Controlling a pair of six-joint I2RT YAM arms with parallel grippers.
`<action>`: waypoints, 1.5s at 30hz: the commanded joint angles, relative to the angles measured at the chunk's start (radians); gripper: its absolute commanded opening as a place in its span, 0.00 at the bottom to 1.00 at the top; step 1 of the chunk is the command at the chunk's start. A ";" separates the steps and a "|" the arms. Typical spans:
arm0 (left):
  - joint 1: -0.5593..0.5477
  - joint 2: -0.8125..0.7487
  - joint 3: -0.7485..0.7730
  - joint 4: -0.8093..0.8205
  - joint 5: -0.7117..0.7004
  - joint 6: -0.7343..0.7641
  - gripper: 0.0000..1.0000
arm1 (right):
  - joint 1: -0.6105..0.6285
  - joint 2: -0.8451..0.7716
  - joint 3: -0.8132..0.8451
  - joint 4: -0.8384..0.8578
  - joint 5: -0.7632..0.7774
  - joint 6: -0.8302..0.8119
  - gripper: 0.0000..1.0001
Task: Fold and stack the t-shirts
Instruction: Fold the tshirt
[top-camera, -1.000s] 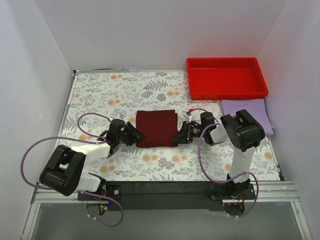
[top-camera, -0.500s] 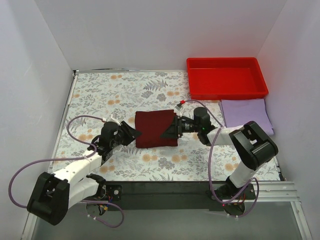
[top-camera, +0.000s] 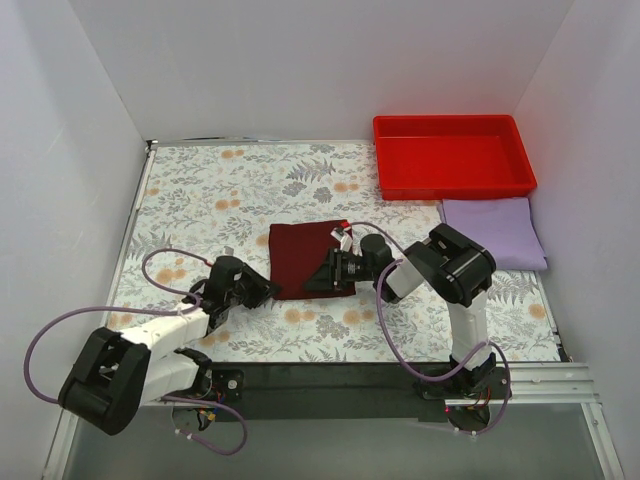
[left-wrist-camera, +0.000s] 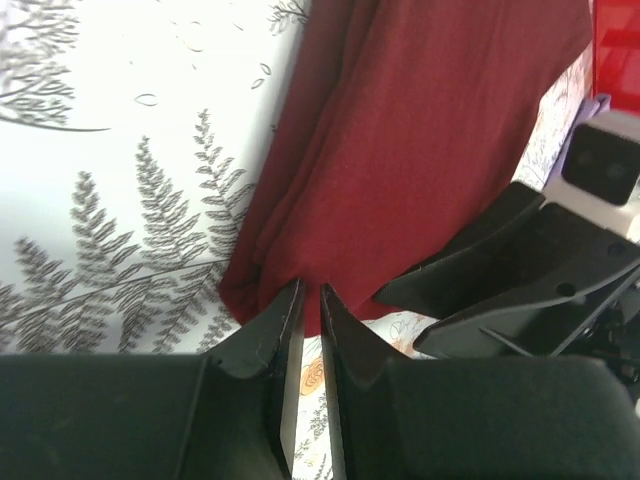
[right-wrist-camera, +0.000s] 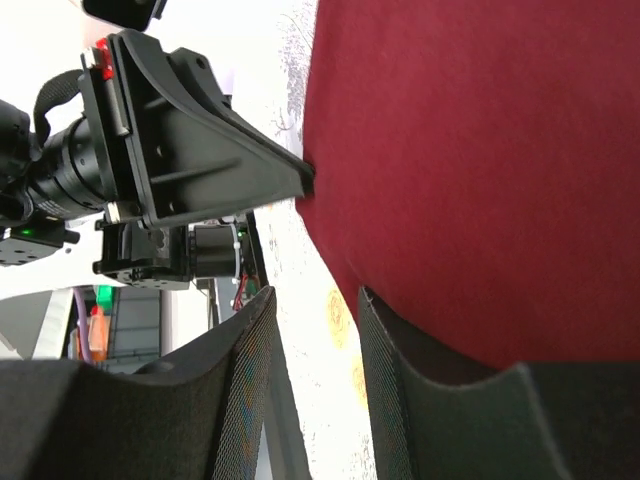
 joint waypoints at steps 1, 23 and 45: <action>0.001 -0.060 -0.015 -0.174 -0.106 -0.002 0.11 | -0.018 -0.027 -0.070 -0.004 0.064 -0.009 0.45; 0.001 -0.089 0.025 -0.215 -0.140 0.055 0.15 | -0.266 0.023 0.063 -0.056 0.070 -0.094 0.45; -0.524 0.183 0.596 -0.449 -0.480 0.619 0.65 | -0.420 -1.054 0.014 -1.371 0.709 -0.773 0.98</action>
